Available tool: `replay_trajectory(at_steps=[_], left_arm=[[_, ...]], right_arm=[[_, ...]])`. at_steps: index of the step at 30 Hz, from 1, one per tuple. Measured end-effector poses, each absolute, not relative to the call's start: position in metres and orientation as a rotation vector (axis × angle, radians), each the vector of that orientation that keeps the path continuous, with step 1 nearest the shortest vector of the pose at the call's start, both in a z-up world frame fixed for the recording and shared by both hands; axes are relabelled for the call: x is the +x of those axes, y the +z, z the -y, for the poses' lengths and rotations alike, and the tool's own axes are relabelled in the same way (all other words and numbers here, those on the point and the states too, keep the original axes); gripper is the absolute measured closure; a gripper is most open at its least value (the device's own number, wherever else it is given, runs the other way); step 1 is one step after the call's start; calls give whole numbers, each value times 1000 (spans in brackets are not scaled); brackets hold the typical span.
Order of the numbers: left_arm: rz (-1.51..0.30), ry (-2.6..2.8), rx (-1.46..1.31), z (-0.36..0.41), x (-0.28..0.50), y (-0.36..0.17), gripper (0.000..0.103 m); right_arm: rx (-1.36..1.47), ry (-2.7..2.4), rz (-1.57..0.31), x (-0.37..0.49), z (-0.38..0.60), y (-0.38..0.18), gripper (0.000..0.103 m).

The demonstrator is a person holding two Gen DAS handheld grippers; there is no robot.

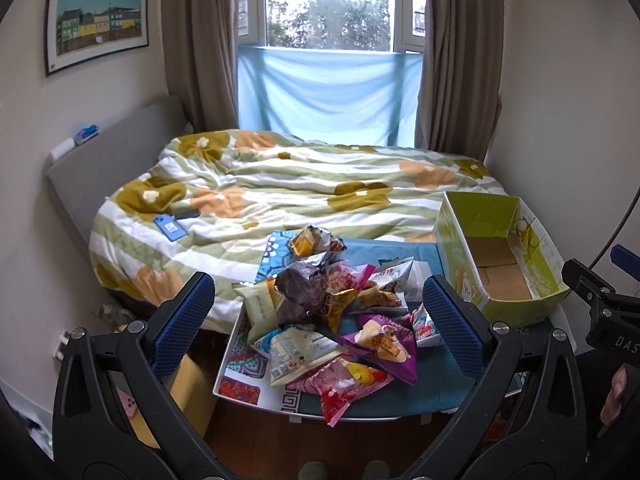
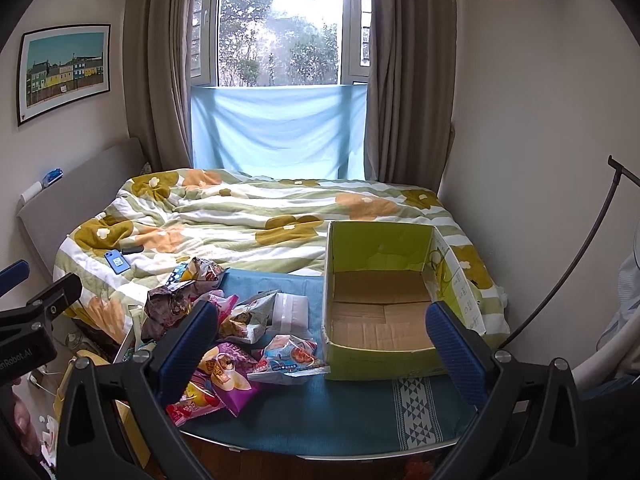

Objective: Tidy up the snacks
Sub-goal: 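Grasp the cream-and-blue chip bag with the left tool while the right tool grasps the purple chip bag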

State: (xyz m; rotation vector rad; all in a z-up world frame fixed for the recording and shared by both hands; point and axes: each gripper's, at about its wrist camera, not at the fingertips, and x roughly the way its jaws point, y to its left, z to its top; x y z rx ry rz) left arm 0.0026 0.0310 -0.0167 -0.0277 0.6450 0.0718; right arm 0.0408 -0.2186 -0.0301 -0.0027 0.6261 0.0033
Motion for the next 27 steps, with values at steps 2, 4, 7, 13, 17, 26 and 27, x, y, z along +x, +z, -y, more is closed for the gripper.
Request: replay_trajectory(at_steps=[2, 4, 7, 13, 17, 26, 27], left_arm=[[-680, 78, -51, -39, 3, -27, 0], [-708, 75, -72, -46, 3, -42, 0], [-769, 63, -73, -54, 7, -68, 0], [-900, -39, -59, -74, 31, -122, 0], [-973, -113, -36, -87, 55, -160, 0], [-1087, -254, 2, -109, 104, -228, 0], [-1097, -274, 16, -110, 107, -233, 0]], right_arm=[[-11, 26, -647, 45, 218, -34, 0], [-15, 63, -671, 49, 217, -44, 0], [-3, 112, -714, 59, 214, -65, 0], [86, 123, -847, 82, 198, -117, 0], [150, 92, -941, 95, 185, -151, 0], [313, 33, -1076, 121, 153, -221, 0], [333, 31, -1082, 124, 151, -227, 0]])
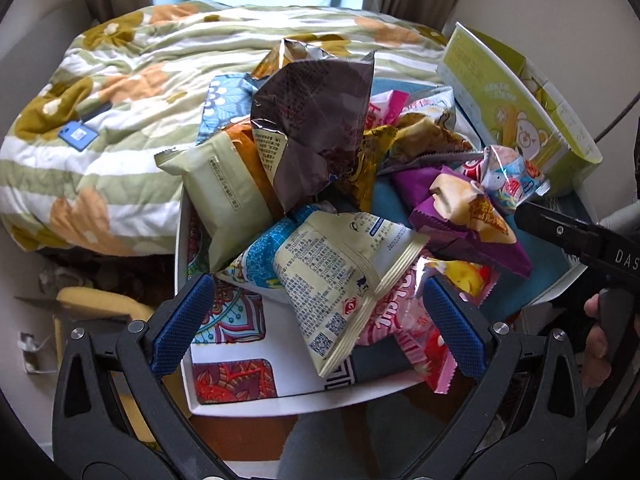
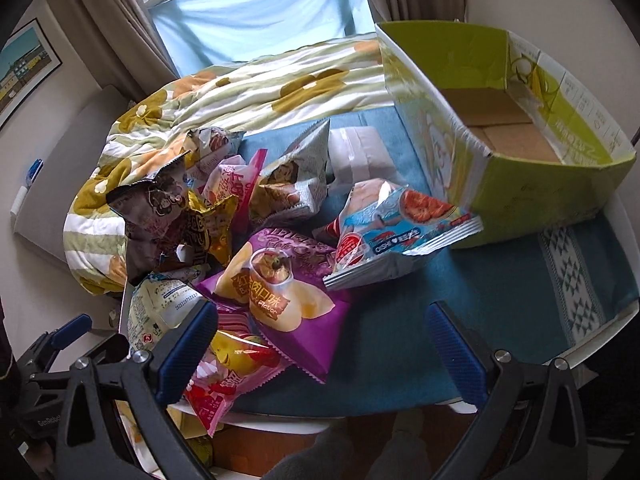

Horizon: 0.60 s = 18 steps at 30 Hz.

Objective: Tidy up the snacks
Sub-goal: 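Grasp the cream-and-blue chip bag with the left tool while the right tool grasps the purple chip bag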

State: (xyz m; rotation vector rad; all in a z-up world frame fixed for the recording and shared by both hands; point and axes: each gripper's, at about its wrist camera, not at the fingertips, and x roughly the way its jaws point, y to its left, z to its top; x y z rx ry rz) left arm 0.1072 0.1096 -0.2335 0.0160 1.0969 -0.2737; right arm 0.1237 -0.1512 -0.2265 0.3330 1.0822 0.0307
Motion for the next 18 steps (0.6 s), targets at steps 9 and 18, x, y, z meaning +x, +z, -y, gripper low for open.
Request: replay_trajectory(at_steps=[9, 18], left_arm=[[-1159, -404, 90, -105, 134, -270, 0], [-1188, -467, 140, -92, 140, -284, 4]], right_arm=[[544, 20, -1141, 149, 147, -263, 0], [677, 19, -1174, 157, 151, -282, 0]])
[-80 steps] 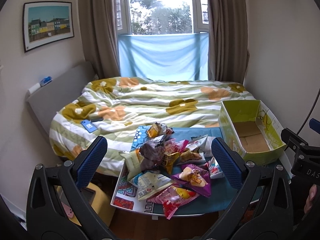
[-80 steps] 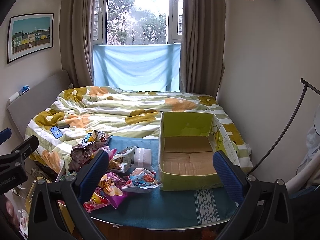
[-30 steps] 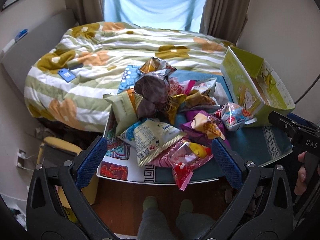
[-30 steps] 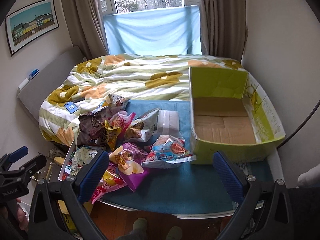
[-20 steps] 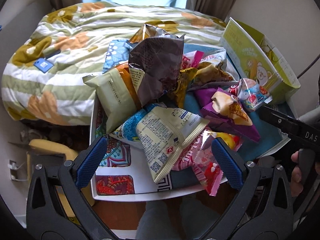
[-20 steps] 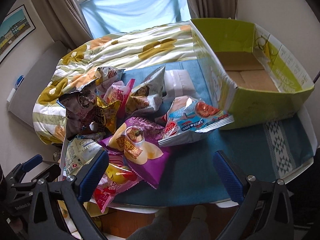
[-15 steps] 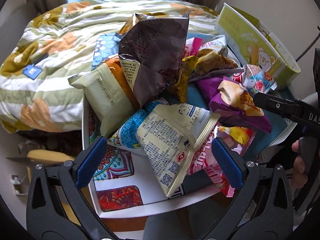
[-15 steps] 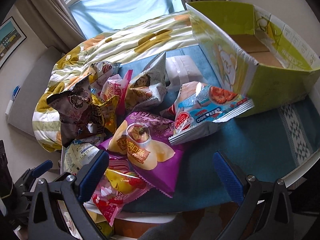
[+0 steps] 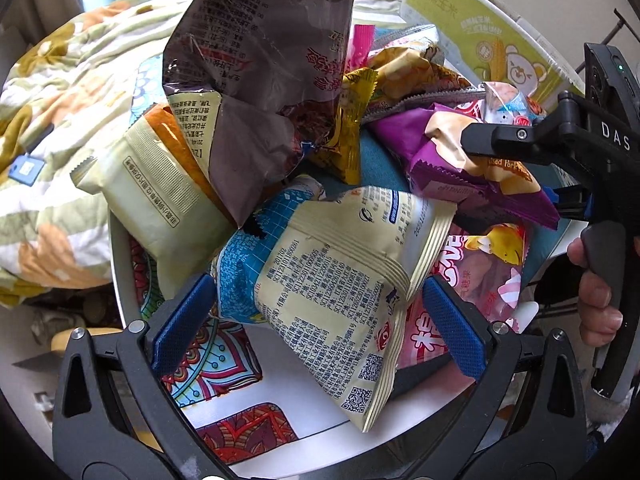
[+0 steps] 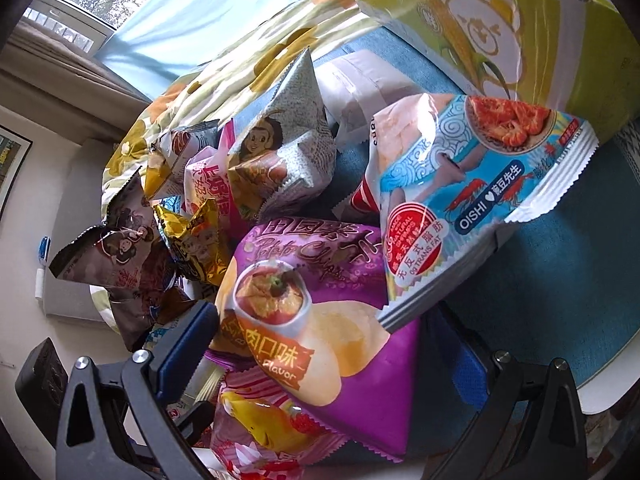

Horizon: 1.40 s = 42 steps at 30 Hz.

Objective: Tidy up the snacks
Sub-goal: 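Grasp the cream-and-blue chip bag with the left tool while the right tool grasps the purple chip bag, then carry both bags over the yellow box and open both tools to drop them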

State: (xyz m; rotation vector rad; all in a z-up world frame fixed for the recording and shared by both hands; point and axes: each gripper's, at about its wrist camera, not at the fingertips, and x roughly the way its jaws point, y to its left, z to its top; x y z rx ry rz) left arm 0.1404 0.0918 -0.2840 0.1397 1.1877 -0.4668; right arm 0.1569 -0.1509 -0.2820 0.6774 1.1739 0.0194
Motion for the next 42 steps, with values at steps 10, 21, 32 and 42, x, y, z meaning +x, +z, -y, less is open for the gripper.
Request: replay_trajectory(at_steps=[10, 21, 32, 42], left_arm=[[-1164, -475, 230, -80, 136, -284, 26], [-1119, -485, 232, -89, 124, -264, 46], [-1055, -506, 215, -91, 99, -230, 47], [-973, -497, 181, -100, 72, -179, 47]], right_arm=[[785, 41, -1169, 160, 159, -294, 0], [758, 65, -1138, 160, 155, -286, 35], [760, 75, -1091, 144, 152, -259, 46], [738, 108, -1034, 129, 154, -218, 46]])
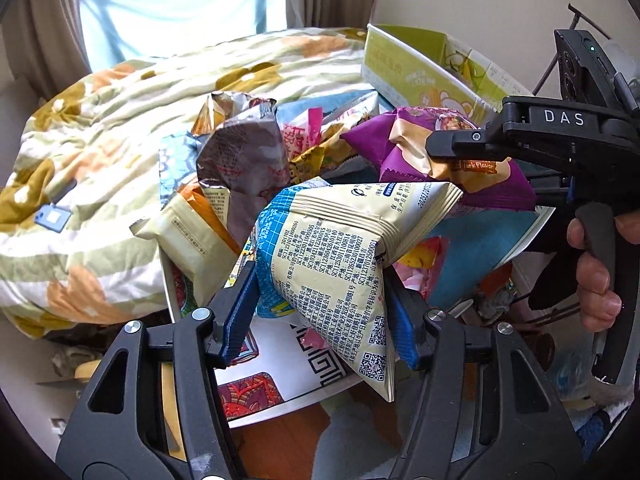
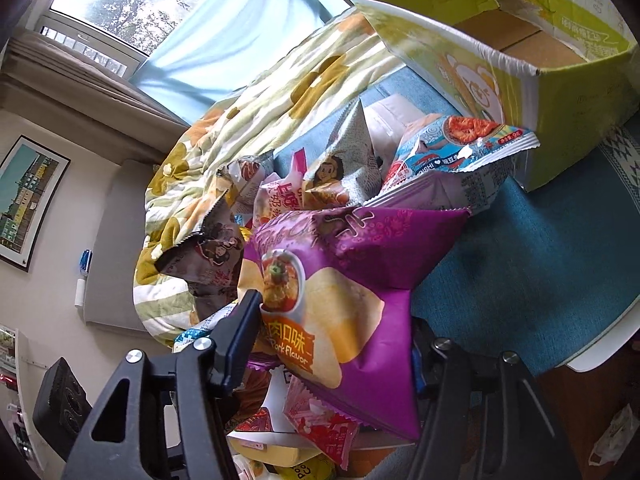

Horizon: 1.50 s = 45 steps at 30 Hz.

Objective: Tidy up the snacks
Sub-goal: 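Carry both bags over the yellow box and open both tools to drop them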

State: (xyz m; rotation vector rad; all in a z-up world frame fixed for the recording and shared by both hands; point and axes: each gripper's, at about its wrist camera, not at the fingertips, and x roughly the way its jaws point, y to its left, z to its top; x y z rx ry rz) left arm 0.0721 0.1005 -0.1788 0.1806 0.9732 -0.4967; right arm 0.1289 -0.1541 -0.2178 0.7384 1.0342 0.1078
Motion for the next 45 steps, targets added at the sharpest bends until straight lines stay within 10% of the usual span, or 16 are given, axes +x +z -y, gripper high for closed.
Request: replay_trajectory(at_steps=[28, 45], left_arm=[[-685, -361, 106, 111, 142, -54, 47], [-812, -375, 144, 276, 277, -81, 47]], right_arm=[[505, 198, -773, 188, 327, -83, 46], [249, 192, -923, 295, 443, -114, 46]])
